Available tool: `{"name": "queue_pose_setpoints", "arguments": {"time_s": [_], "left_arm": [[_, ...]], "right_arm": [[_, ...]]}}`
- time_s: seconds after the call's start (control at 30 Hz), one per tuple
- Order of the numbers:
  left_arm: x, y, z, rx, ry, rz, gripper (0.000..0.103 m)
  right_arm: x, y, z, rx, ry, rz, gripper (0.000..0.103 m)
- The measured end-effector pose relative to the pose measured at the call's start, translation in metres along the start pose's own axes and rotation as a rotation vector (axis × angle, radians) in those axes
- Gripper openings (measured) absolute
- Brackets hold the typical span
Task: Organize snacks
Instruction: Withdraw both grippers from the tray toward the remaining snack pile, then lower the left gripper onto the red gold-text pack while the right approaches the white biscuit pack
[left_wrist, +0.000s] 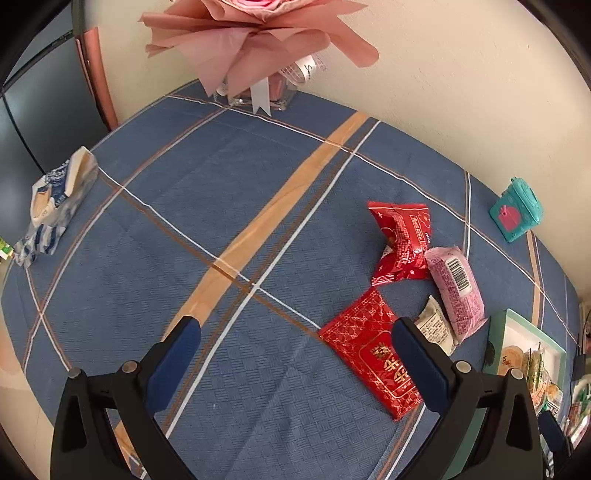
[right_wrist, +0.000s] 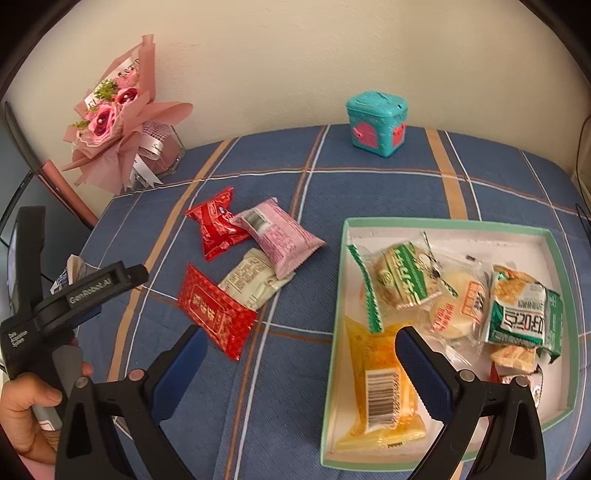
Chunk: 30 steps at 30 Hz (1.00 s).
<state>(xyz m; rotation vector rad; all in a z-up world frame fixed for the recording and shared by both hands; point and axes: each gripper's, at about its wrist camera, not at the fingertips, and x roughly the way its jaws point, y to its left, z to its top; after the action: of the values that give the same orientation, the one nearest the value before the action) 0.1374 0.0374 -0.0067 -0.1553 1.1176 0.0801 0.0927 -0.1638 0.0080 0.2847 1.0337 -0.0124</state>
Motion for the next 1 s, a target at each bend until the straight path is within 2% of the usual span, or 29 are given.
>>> {"name": "queue_pose_setpoints", "arguments": {"time_s": [0.13, 0.23, 0.43, 0.53, 0.8, 0.93, 1.0], "left_arm": [[0.008, -0.001, 0.004, -0.004, 0.015, -0.024, 0.103], [0.013, 0.000, 0.005, -0.019, 0.032, -0.045, 0.103], [0.031, -0.005, 0.006, -0.040, 0.078, -0.092, 0.103], [0.045, -0.008, 0.006, -0.065, 0.110, -0.136, 0.103], [0.075, -0.017, 0.009, -0.096, 0.170, -0.167, 0.103], [0.085, -0.030, 0.006, -0.064, 0.200, -0.179, 0.103], [0.086, -0.036, 0.004, -0.038, 0.199, -0.159, 0.103]], "right_arm": [[0.004, 0.005, 0.008, 0.009, -0.008, 0.005, 0.099], [0.009, 0.010, 0.015, 0.015, -0.007, 0.015, 0.091], [0.032, 0.027, 0.029, 0.004, 0.029, 0.026, 0.082], [0.046, 0.033, 0.031, -0.004, 0.052, 0.023, 0.081], [0.066, 0.037, 0.027, -0.033, 0.077, 0.006, 0.080], [0.070, 0.034, 0.024, -0.035, 0.085, 0.001, 0.080], [0.071, 0.033, 0.023, -0.035, 0.088, 0.000, 0.080]]}}
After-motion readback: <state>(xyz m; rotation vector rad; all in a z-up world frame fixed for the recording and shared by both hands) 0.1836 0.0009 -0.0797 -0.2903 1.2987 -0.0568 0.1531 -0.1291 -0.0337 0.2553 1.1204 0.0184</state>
